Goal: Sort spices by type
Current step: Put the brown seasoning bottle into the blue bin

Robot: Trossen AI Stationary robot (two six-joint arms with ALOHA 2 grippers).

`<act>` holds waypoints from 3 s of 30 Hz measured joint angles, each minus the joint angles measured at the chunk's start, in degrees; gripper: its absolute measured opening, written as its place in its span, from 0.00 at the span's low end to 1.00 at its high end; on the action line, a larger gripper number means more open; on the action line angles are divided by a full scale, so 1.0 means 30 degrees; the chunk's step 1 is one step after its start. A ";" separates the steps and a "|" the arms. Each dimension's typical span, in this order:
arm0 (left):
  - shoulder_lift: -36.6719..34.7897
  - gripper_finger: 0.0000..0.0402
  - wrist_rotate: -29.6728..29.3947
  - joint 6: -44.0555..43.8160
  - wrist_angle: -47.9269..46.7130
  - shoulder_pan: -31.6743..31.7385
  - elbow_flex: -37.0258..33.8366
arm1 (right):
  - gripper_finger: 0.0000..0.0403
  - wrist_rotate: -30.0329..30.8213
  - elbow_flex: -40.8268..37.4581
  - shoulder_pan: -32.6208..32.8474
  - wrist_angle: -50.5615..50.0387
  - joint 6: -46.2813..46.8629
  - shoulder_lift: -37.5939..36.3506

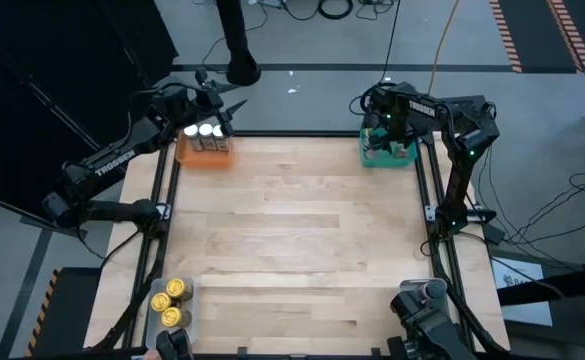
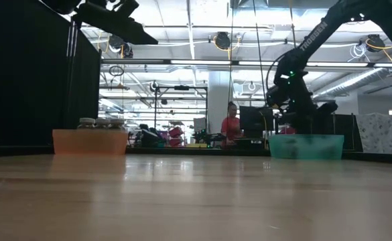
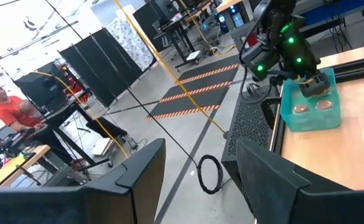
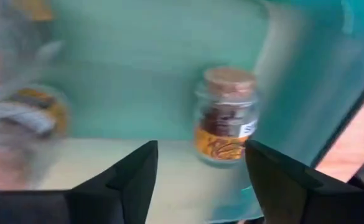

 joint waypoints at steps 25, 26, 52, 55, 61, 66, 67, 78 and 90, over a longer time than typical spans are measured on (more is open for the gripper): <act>0.0052 0.51 0.0003 0.0073 0.0051 0.0015 0.0000 | 0.59 -0.3122 0.0746 -0.0215 0.0264 -0.0513 0.0057; 0.0080 0.51 0.0003 0.0066 0.0058 0.0029 0.0000 | 0.59 -0.2559 0.0924 -0.0215 0.0187 -0.0312 0.0044; 0.0109 0.51 0.0010 0.0109 -0.0437 0.0029 0.0000 | 0.59 -0.0505 0.0790 0.0020 -0.1465 -0.3316 -0.0328; 0.0109 0.51 0.0004 0.0117 -0.0430 0.0029 0.0000 | 0.59 -0.0369 0.0790 -0.0004 -0.1259 -0.2954 -0.0328; 0.0109 0.51 0.0010 0.0510 -0.0430 0.0029 0.0000 | 0.54 0.2569 0.0790 0.0085 -0.2159 -0.3699 -0.0328; 0.0109 0.51 0.0006 0.0495 -0.0513 0.0036 0.0000 | 0.26 0.0582 0.0518 0.0229 -0.1800 -0.3637 -0.0328; 0.0109 0.51 0.0010 0.0495 -0.0597 0.0029 0.0000 | 0.18 0.0552 0.0308 0.0296 -0.1811 -0.3607 -0.0322; 0.0109 0.51 0.0010 0.0596 -0.0867 0.0036 0.0000 | 0.01 0.0018 -0.1755 0.0311 0.0127 -0.3117 -0.0319; 0.0109 0.51 0.0010 0.0583 -0.0867 0.0036 0.0000 | 0.01 0.0233 -0.0633 0.0255 0.2836 -0.2344 -0.0313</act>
